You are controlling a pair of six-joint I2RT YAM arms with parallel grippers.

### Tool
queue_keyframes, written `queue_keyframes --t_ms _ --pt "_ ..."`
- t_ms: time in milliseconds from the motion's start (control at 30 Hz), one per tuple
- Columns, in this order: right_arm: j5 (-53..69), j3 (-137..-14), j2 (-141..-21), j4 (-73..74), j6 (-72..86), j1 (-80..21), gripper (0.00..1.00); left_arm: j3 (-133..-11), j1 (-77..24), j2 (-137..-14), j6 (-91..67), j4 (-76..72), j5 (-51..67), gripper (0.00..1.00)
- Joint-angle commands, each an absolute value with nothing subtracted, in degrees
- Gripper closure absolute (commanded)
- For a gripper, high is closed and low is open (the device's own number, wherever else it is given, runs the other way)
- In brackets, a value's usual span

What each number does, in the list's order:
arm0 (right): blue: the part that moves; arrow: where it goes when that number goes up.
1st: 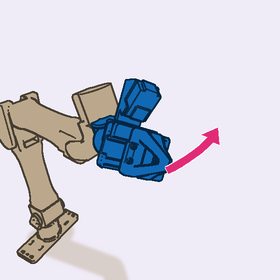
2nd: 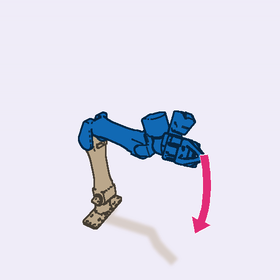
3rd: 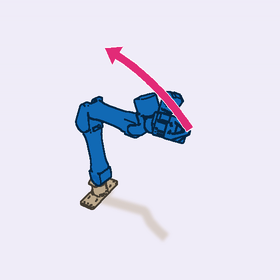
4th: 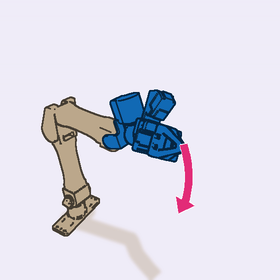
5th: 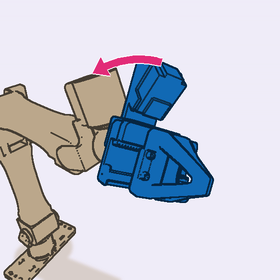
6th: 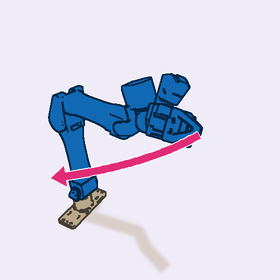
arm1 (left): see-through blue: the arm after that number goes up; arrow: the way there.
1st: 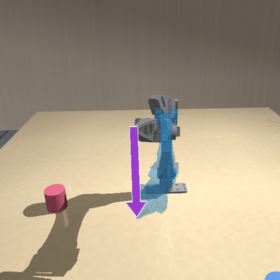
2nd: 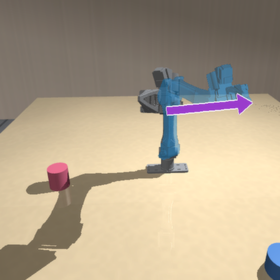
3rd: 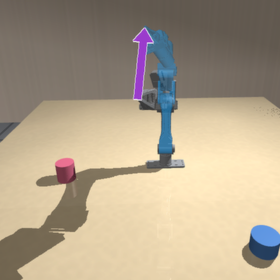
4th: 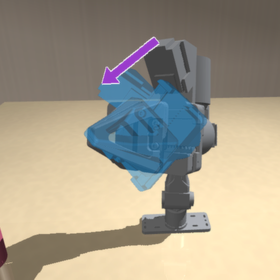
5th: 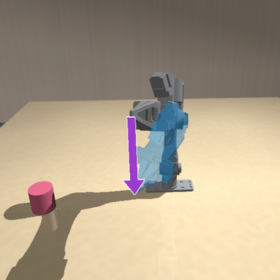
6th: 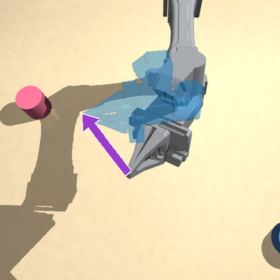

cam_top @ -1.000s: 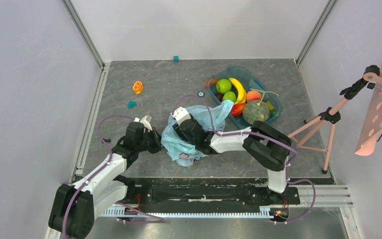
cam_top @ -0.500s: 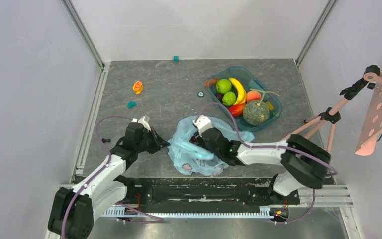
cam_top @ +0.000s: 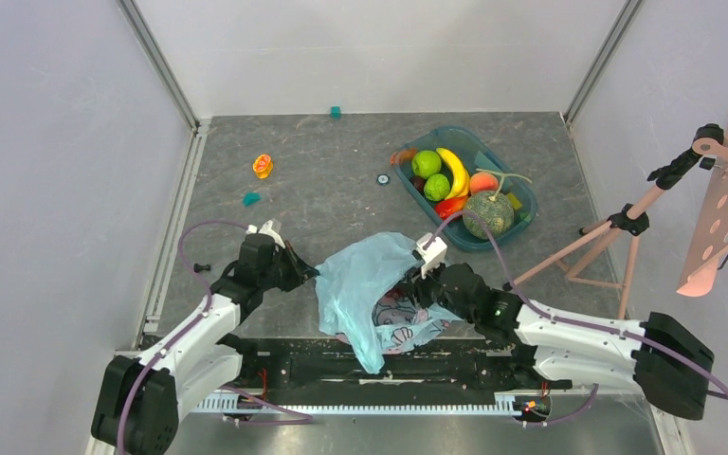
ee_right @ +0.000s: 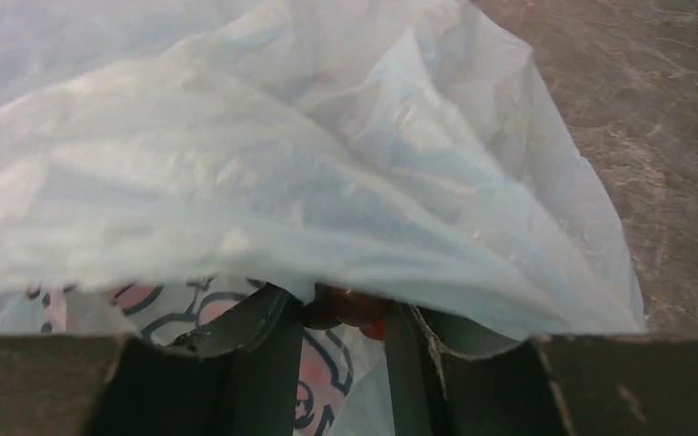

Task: Take the fake fruits out of the plastic bag

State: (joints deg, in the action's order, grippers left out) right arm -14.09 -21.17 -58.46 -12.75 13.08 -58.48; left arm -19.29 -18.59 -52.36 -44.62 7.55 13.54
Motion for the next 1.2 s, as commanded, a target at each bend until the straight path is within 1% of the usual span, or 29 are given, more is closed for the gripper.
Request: queue_keyframes --t_ms 0,200,333,400,500,567,667,700,767,1000,1100,1167 --pt "-7.16 -18.72 -52.79 -12.16 12.45 -58.29 0.63 -20.92 -18.36 -53.28 -44.80 4.60 10.44 0.98" --pt "-3.16 -15.24 -48.85 -9.22 10.25 -58.27 0.60 -21.00 -18.34 -55.89 -45.69 0.32 8.68 0.98" --pt "-1.92 -13.87 -49.48 -7.57 9.11 -58.35 0.58 -21.01 -18.36 -57.52 -46.22 -2.86 8.91 0.98" --pt "-2.06 -13.92 -50.26 -6.22 8.16 -58.81 0.54 -20.77 -18.28 -58.14 -46.23 -3.80 9.35 0.98" --pt "-2.97 -14.44 -51.28 -4.09 7.32 -60.29 0.43 -19.47 -18.30 -58.44 -46.23 -5.91 10.39 0.98" --pt "-4.37 -15.03 -51.31 -2.91 7.23 -61.59 0.30 -18.38 -18.31 -58.33 -46.03 -7.73 11.68 0.98" --pt "-5.67 -16.49 -50.16 -1.15 7.43 -63.25 0.13 -17.03 -18.34 -58.06 -45.30 -10.20 13.55 0.98" --pt "-6.12 -16.96 -49.37 -0.62 7.70 -63.67 0.08 -16.57 -18.30 -57.91 -45.22 -11.02 14.13 0.98" --pt "-7.22 -18.40 -47.57 1.51 8.96 -63.99 0.02 -15.72 -18.37 -57.77 -45.00 -12.04 14.73 0.98" --pt "-6.89 -23.82 -42.33 7.72 17.07 -64.06 0.02 -12.83 -18.52 -55.97 -44.14 -14.93 15.88 0.98" --pt "-5.12 -24.52 -42.07 6.55 22.18 -64.39 0.02 -10.92 -18.57 -55.00 -43.95 -16.90 16.26 0.98" --pt "-6.25 -24.53 -42.89 4.45 25.14 -65.60 0.02 -10.00 -18.57 -54.62 -43.95 -17.69 16.26 0.98"
